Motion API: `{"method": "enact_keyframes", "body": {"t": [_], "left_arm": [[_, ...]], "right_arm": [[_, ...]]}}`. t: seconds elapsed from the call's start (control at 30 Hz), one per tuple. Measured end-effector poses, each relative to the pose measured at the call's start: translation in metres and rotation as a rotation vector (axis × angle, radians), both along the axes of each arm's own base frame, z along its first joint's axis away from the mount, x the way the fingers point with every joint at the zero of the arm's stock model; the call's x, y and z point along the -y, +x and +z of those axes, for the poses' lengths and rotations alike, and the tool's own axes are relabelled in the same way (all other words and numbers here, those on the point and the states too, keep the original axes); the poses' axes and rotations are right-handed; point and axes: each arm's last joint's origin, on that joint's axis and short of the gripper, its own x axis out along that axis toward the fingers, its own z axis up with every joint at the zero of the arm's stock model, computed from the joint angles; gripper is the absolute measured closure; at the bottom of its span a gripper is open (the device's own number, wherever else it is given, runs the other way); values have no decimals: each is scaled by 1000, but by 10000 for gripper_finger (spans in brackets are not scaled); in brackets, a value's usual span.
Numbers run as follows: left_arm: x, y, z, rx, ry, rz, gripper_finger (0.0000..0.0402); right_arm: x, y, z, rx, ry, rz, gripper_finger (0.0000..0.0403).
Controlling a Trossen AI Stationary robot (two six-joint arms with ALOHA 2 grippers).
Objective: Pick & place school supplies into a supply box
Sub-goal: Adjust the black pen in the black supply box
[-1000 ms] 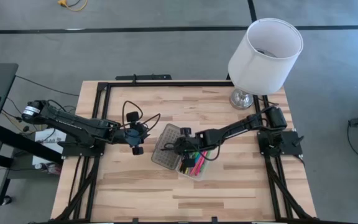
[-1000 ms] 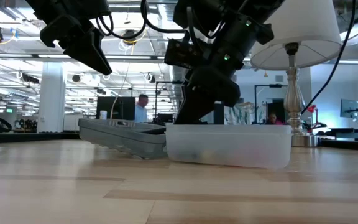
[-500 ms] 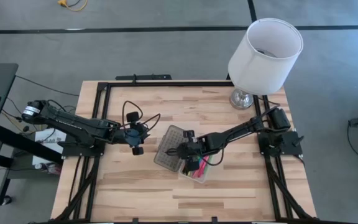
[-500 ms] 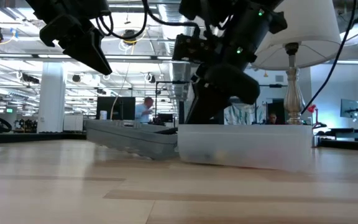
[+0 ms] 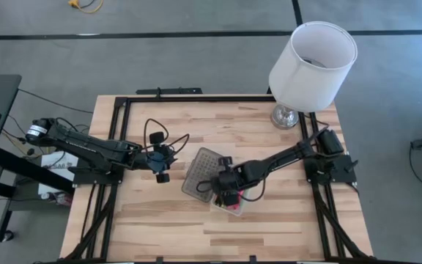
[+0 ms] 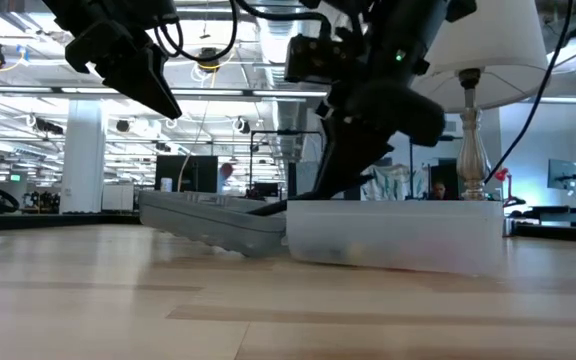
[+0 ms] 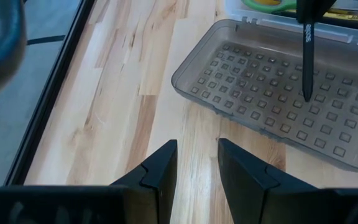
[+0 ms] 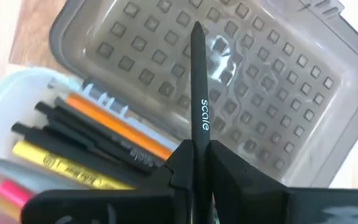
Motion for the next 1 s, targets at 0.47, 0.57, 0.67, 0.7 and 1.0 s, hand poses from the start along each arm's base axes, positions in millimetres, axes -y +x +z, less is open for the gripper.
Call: {"method": "enact_keyframes", "body": {"t": [0.47,0.57,0.67,0.7,1.0], "left_arm": [[0,0,0,6,-2,-1,290],[0,1,0,7,-2,-2,290],[0,1,1,8,-1,-3,290],[0,1,1,8,2,-6,290],[2,7,7,89,15,-38,290]], "right_arm": [[-28,-29,32,-90,-33,-21,376],[-37,-41,37,-126,-35,-29,376],[-48,-54,39,-169,-42,-36,385],[-51,-57,39,-177,-43,-35,388],[-57,-57,33,-169,-36,-35,354]]}}
